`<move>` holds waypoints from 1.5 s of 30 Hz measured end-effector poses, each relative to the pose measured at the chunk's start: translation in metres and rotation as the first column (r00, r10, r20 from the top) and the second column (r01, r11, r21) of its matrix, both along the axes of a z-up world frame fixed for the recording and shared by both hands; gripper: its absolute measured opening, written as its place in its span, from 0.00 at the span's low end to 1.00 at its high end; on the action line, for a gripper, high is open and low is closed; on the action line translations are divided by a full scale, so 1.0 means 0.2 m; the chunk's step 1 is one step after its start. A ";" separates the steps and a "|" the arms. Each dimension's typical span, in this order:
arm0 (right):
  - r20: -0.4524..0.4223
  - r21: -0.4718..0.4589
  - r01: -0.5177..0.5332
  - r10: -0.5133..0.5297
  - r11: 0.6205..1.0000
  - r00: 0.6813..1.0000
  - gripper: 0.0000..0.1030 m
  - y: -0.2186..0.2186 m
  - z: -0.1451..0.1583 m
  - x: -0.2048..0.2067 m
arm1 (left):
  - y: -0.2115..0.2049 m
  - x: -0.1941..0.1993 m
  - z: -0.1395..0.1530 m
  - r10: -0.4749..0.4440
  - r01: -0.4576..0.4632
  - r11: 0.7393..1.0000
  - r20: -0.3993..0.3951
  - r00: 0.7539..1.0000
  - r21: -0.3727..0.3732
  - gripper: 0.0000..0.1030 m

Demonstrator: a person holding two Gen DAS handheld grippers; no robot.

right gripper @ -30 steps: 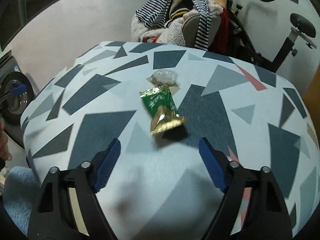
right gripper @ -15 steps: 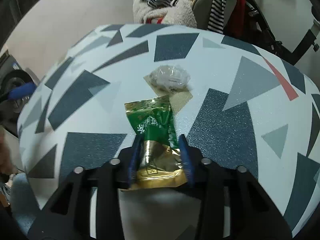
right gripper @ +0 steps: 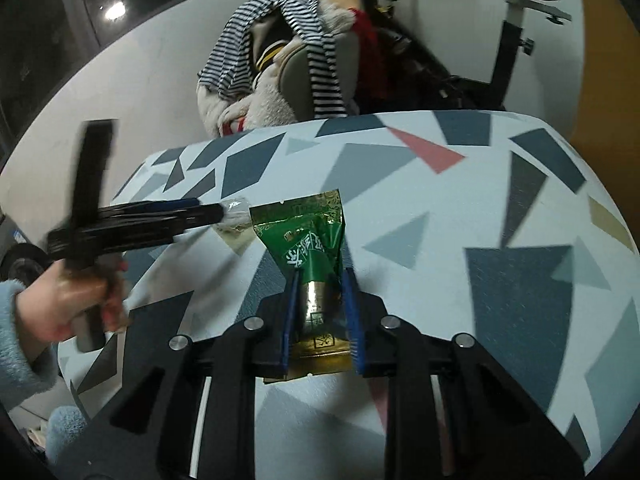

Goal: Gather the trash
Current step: 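Grasp the green-gold candy wrapper with the right tool while the left tool grasps the clear wrapper, then lower the clear wrapper into the brown bin with the left tool while the right tool follows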

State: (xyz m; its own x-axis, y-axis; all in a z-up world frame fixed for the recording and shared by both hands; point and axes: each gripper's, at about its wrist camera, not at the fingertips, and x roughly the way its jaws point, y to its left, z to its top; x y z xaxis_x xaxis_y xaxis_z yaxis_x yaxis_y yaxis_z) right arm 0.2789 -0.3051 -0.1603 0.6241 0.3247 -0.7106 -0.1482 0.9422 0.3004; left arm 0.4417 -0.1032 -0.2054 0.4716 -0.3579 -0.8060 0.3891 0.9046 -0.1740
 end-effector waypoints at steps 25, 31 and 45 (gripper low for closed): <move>0.008 -0.007 -0.158 0.158 0.987 0.987 0.24 0.27 0.14 -0.61 | 0.37 -1.34 0.42 -0.054 0.066 0.994 0.126 0.991 -0.091 0.21; -0.001 -0.017 -0.198 0.198 0.980 0.980 0.24 0.37 0.12 -0.82 | 0.37 -1.76 0.42 -0.104 0.114 0.992 0.161 0.981 -0.054 0.21; 0.034 0.030 -0.265 0.264 0.964 0.964 0.24 0.44 -0.01 -1.19 | 0.38 -2.22 0.09 -0.172 0.174 0.985 0.100 0.980 -0.014 0.21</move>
State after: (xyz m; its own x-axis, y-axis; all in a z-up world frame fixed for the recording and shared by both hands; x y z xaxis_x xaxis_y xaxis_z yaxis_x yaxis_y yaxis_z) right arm 0.0417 -0.2168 -0.1622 0.5329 0.5050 -0.6790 -0.4000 0.8574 0.3237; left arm -0.0024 -0.0271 -0.1867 0.4770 -0.4585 -0.7498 0.5559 0.8182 -0.1467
